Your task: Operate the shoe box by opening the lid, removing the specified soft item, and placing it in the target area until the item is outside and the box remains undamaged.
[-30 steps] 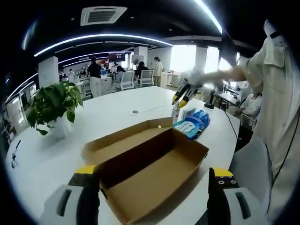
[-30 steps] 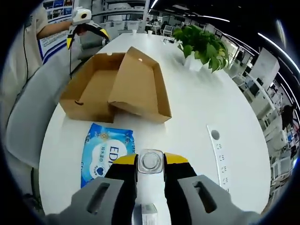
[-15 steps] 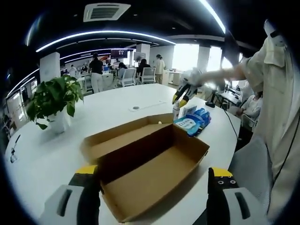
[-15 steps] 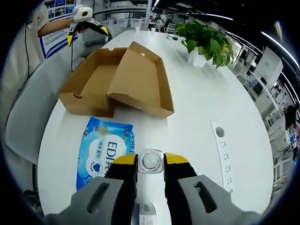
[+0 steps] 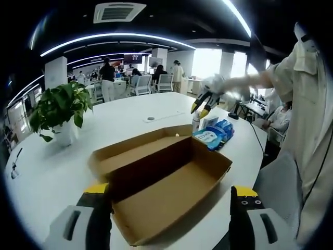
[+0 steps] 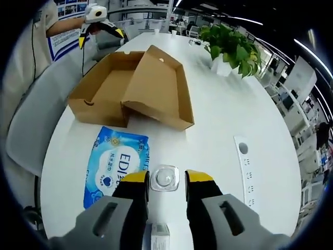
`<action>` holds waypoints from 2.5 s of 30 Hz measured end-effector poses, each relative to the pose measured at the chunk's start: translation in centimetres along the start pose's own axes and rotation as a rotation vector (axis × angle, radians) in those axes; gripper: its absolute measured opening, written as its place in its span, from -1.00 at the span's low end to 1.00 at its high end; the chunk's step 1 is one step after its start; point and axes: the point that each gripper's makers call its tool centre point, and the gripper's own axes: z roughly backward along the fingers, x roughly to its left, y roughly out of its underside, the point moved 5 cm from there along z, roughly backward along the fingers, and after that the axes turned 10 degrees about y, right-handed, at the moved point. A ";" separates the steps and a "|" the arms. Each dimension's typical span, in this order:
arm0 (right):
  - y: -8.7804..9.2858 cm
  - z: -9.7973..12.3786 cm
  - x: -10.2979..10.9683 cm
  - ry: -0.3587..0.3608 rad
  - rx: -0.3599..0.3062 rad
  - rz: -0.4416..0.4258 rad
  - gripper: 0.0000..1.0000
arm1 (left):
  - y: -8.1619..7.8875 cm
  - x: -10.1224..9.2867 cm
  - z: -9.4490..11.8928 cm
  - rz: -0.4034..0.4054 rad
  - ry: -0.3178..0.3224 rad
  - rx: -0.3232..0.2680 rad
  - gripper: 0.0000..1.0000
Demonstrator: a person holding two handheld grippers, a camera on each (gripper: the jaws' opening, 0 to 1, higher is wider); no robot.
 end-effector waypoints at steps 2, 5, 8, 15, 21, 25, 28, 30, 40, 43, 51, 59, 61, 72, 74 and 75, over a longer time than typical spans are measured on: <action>0.0 0.1 0.0 0.004 0.000 -0.001 -0.47 | 0.1 0.2 0.1 0.001 -0.009 0.002 0.92; -0.2 0.2 0.0 0.009 -0.002 -0.003 -0.43 | 0.2 0.4 0.3 0.003 -0.022 0.005 0.88; -0.6 0.5 0.0 0.018 -0.008 -0.010 -0.38 | 0.3 0.7 0.5 0.004 -0.039 0.007 0.84; -1.6 1.2 0.0 0.053 -0.008 -0.045 -0.28 | 0.7 1.6 1.1 -0.015 -0.107 0.025 0.65; -2.9 1.5 0.1 0.086 0.003 -0.149 -0.19 | 1.0 2.2 1.4 -0.020 -0.158 0.044 0.41; -3.9 1.4 0.3 0.105 0.005 -0.184 -0.17 | 1.3 2.5 1.3 -0.014 -0.183 0.051 0.28; -4.8 1.2 0.8 0.109 0.001 -0.208 -0.13 | 1.5 2.4 1.3 -0.011 -0.198 0.070 0.19; -5.2 1.0 1.0 0.111 0.003 -0.228 -0.11 | 1.7 2.4 1.2 -0.007 -0.204 0.079 0.16; -6.3 -0.7 1.4 0.149 0.038 -0.304 -0.13 | 2.9 3.5 1.4 0.056 -0.267 0.100 -0.14; -6.5 -1.3 1.2 0.165 0.037 -0.303 -0.06 | 3.6 3.9 1.6 0.087 -0.285 0.110 -0.30; -6.7 -2.8 0.7 0.222 0.065 -0.387 -0.06 | 5.0 5.0 2.1 0.146 -0.338 0.133 -0.45; -6.7 -4.5 0.4 0.245 0.078 -0.457 -0.10 | 6.7 5.3 2.2 0.239 -0.357 0.151 -0.57; -6.7 -4.9 0.4 0.248 0.087 -0.476 -0.11 | 7.2 5.4 2.2 0.258 -0.356 0.155 -0.61; -7.0 -8.2 -0.4 0.265 0.098 -0.612 -0.27 | 8.2 6.0 2.2 0.301 -0.386 0.165 -0.86; -7.1 -8.9 -0.4 0.255 0.100 -0.667 -0.29 | 8.5 6.2 2.3 0.328 -0.378 0.161 -0.90; -7.2 -9.2 -0.3 0.242 0.091 -0.686 -0.29 | 8.4 6.2 2.3 0.326 -0.379 0.161 -0.90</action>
